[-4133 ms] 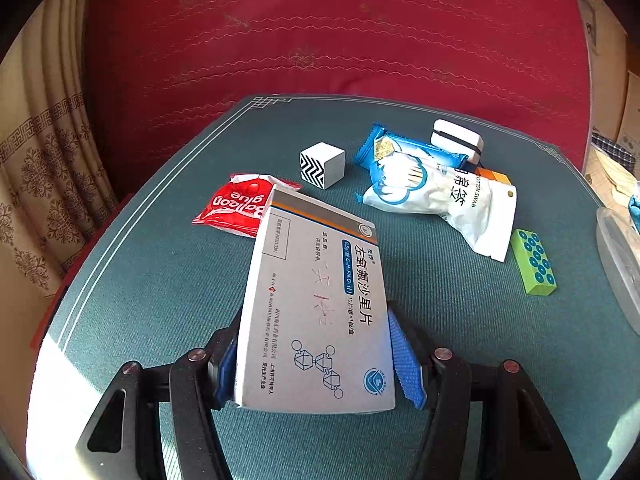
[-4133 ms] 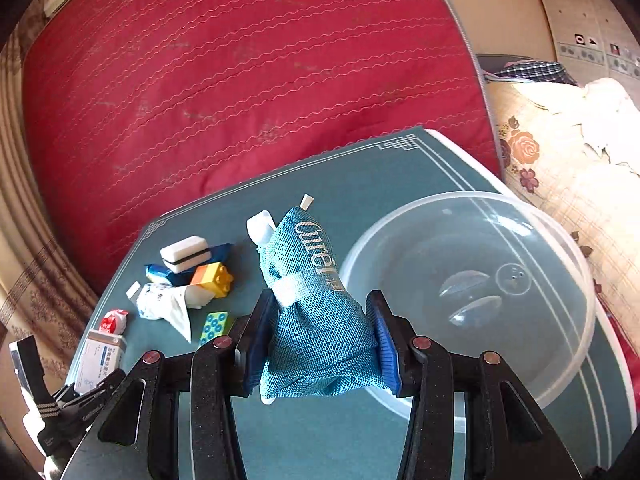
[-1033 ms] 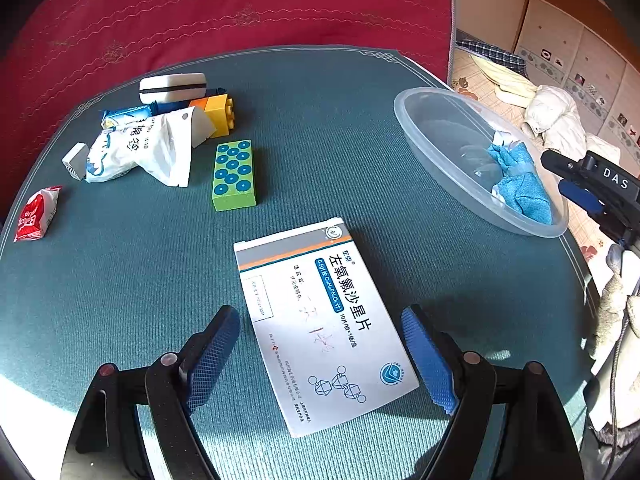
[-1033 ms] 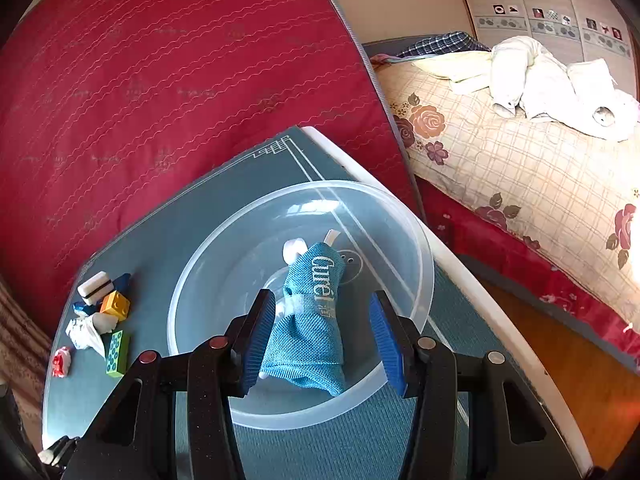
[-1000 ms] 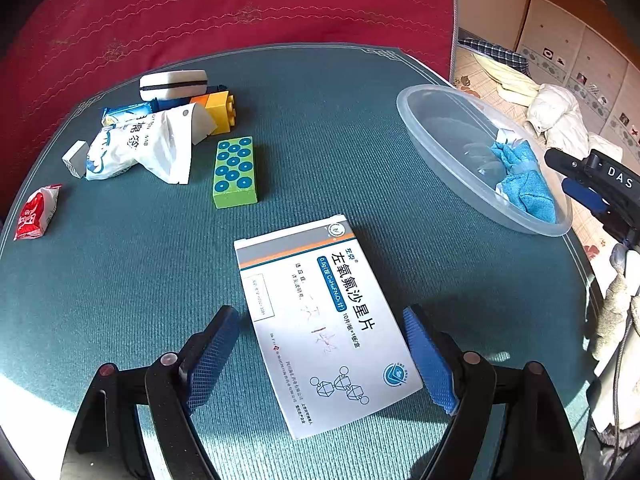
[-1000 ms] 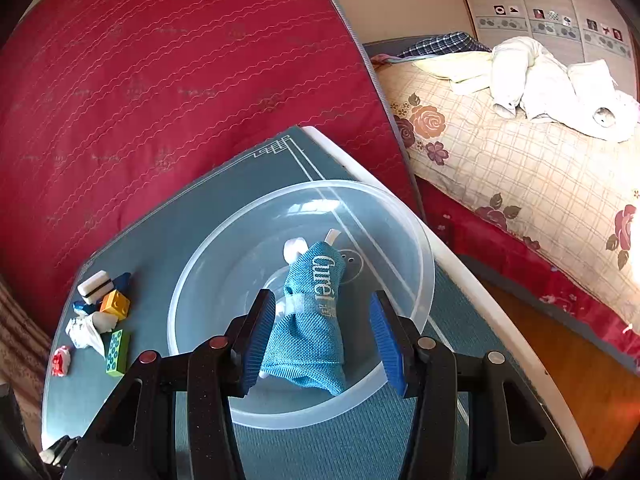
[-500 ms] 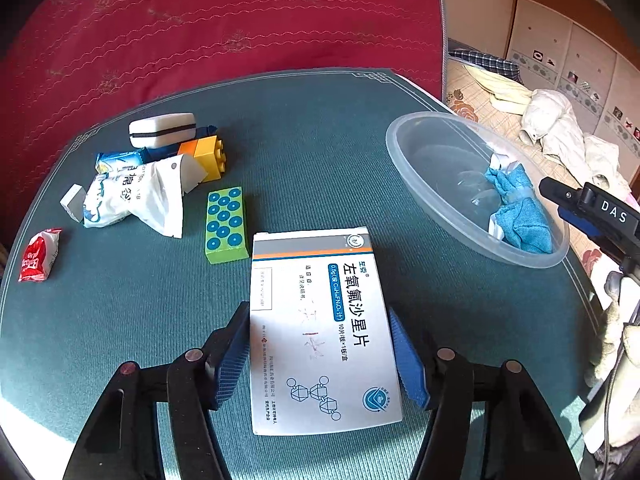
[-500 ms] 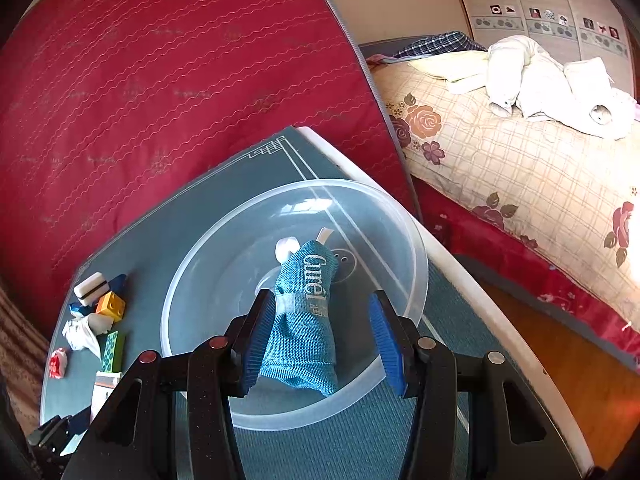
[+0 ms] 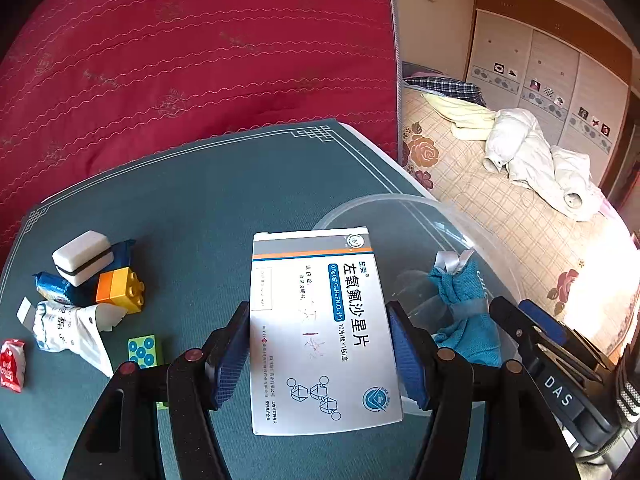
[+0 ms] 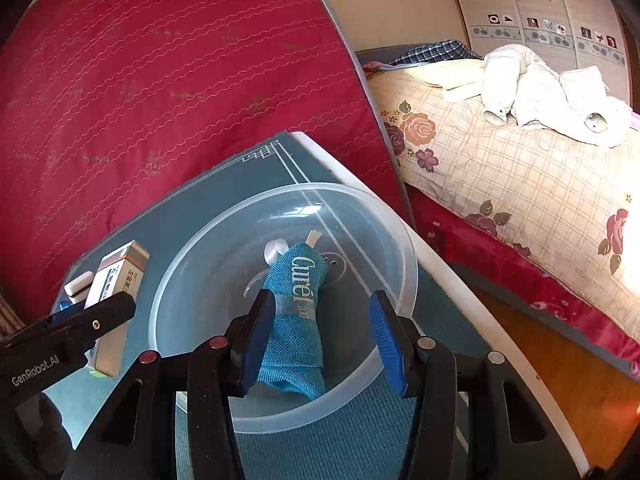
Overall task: Organize objects
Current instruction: 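Carry the white medicine box with the left tool into the clear bowl and release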
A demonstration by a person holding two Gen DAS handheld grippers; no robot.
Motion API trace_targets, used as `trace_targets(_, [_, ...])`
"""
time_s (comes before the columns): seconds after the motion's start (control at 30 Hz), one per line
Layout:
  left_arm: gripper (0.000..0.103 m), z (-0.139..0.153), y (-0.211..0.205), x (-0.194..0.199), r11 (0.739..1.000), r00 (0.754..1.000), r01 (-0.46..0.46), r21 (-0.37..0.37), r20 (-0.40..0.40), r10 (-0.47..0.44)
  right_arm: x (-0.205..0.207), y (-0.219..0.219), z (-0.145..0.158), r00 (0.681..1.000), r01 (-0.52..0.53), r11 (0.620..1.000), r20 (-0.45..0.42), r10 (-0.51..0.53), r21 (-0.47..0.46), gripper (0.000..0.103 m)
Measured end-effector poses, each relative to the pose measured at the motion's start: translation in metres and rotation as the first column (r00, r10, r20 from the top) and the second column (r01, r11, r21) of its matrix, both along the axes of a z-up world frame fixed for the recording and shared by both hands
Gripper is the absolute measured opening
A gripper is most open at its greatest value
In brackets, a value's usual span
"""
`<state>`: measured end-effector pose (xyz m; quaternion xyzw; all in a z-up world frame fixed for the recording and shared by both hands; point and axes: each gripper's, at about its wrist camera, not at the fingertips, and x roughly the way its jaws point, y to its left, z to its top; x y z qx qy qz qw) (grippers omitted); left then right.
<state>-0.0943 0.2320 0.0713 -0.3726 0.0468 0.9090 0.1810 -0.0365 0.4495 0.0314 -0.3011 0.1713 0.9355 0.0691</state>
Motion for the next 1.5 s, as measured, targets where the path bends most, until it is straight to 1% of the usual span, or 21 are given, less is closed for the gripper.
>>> trace_targets(0.17, [0.068, -0.003, 0.025, -0.012, 0.998, 0.998, 0.061, -0.019, -0.013, -0.062, 0.001, -0.002, -0.002, 1.000, -0.004, 1.000, -0.007, 0.004, 0.022, 0.051])
trace_targets(0.3, [0.069, -0.007, 0.037, -0.017, 0.994, 0.994, 0.102, -0.026, -0.019, -0.103, 0.001, -0.002, -0.003, 1.000, -0.008, 1.000, -0.011, 0.009, 0.024, 0.051])
trace_targets(0.4, [0.073, -0.007, 0.037, -0.019, 0.995, 0.994, 0.102, -0.022, -0.024, -0.102, 0.001, -0.003, -0.004, 1.000, -0.013, 0.999, -0.010, 0.014, 0.040, 0.051])
trace_targets(0.47, [0.078, -0.007, 0.033, -0.019, 0.995, 0.995, 0.096, -0.012, -0.025, -0.096, 0.000, -0.007, -0.005, 1.000, -0.015, 0.998, -0.007, 0.016, 0.066, 0.051])
trace_targets(0.63, [0.080, -0.008, 0.026, -0.015, 0.997, 0.996, 0.077, -0.019, -0.036, -0.078, 0.000, -0.010, -0.006, 1.000, -0.025, 0.996, -0.001, 0.025, 0.081, 0.051])
trace_targets(0.73, [0.082, -0.012, 0.023, -0.012, 0.997, 0.997, 0.071, -0.020, -0.028, -0.071, -0.001, -0.011, -0.005, 1.000, -0.029, 0.996, 0.006, 0.028, 0.088, 0.051])
trace_targets(0.9, [0.082, -0.019, 0.019, -0.010, 0.998, 0.999, 0.052, -0.030, -0.009, -0.052, -0.005, -0.022, -0.006, 0.997, -0.074, 0.985, 0.043, 0.068, 0.155, 0.056])
trace_targets(1.03, [0.082, -0.026, 0.015, -0.009, 0.998, 0.999, 0.040, -0.048, 0.007, -0.040, -0.007, -0.031, -0.008, 0.988, -0.140, 0.961, 0.102, 0.119, 0.239, 0.057])
trace_targets(1.27, [0.093, -0.033, 0.008, -0.004, 0.998, 0.999, 0.030, -0.048, 0.016, -0.030, -0.003, -0.029, -0.008, 0.962, -0.243, 0.940, 0.185, 0.201, 0.240, 0.059])
trace_targets(1.37, [0.094, -0.033, 0.004, 0.000, 0.999, 0.999, 0.030, -0.038, 0.026, -0.029, 0.002, -0.030, -0.008, 0.953, -0.266, 0.934, 0.209, 0.218, 0.237, 0.059])
trace_targets(1.5, [0.094, -0.035, 0.000, 0.013, 0.999, 0.999, 0.040, -0.032, 0.033, -0.039, 0.015, -0.034, -0.009, 0.939, -0.303, 0.916, 0.246, 0.241, 0.263, 0.059])
